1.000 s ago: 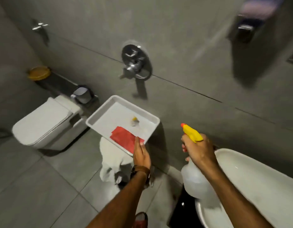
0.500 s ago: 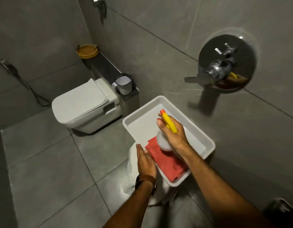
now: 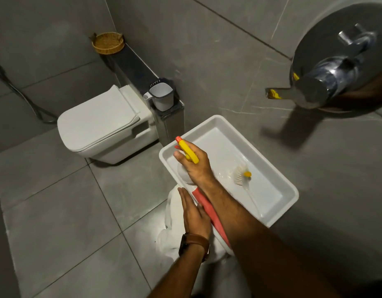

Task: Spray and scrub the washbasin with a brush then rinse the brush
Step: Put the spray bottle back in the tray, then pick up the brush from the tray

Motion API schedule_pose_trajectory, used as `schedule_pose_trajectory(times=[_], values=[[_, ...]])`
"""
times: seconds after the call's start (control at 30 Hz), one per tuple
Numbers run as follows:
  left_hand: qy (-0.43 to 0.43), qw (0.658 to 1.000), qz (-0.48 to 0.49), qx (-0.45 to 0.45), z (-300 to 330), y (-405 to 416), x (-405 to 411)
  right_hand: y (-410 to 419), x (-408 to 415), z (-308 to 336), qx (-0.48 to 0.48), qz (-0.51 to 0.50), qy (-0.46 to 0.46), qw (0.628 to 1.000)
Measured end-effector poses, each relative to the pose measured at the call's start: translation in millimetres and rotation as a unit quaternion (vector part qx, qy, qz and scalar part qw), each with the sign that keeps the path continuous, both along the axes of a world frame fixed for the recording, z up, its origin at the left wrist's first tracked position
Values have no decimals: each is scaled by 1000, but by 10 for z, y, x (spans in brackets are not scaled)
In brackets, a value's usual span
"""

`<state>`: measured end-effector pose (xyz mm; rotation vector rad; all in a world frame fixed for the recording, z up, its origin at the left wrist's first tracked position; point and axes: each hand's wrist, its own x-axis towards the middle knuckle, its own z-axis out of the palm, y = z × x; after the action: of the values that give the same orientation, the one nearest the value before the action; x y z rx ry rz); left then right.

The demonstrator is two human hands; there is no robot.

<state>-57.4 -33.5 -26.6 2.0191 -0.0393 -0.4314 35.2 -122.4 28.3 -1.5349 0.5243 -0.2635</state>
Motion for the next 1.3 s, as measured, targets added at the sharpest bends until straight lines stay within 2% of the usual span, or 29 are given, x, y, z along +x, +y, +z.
schedule_pose_trajectory(times=[0.1,0.2,0.23,0.3,0.33,0.37,0.43,0.5,0.6,0.67,0.8,0.87,0.97,1.17,1.3], values=[[13,1000,4,16,24,-21,19,-66,-38,14,-55,26,58,996],[16,999,-2,30,75,-11,42,-245,-390,21,-182,-58,102,976],[15,999,-7,37,97,-9,42,-326,-570,3,-257,-116,130,951],[15,999,-10,47,133,-20,44,-491,-948,-69,-383,-227,229,866],[17,999,-7,48,150,-32,46,-556,-1112,-122,-416,-248,297,823],[20,999,-4,49,163,-46,43,-592,-1263,-188,-432,-238,369,788],[21,998,4,51,161,-69,32,-593,-1489,-319,-447,-152,489,733],[25,998,13,55,152,-94,3,-579,-1630,-403,-468,-64,526,708],[18,998,27,61,165,-115,-67,-604,-1633,-372,-479,-23,515,711],[-7,998,19,64,231,-123,-152,-639,-1623,-279,-467,-37,497,731],[-62,995,-47,57,464,-202,-432,-712,-1834,-3,-363,-59,422,828],[-77,992,-88,48,616,-290,-651,-733,-2066,180,-306,-92,419,850],[-73,986,-146,19,826,-465,-1045,-733,-2508,426,-247,-154,410,864],[-104,953,-280,-48,1257,-693,-2069,-609,-3629,853,-263,-223,402,848],[-118,930,-345,-54,1438,-698,-2741,-453,-4362,1054,-259,-264,391,843]])
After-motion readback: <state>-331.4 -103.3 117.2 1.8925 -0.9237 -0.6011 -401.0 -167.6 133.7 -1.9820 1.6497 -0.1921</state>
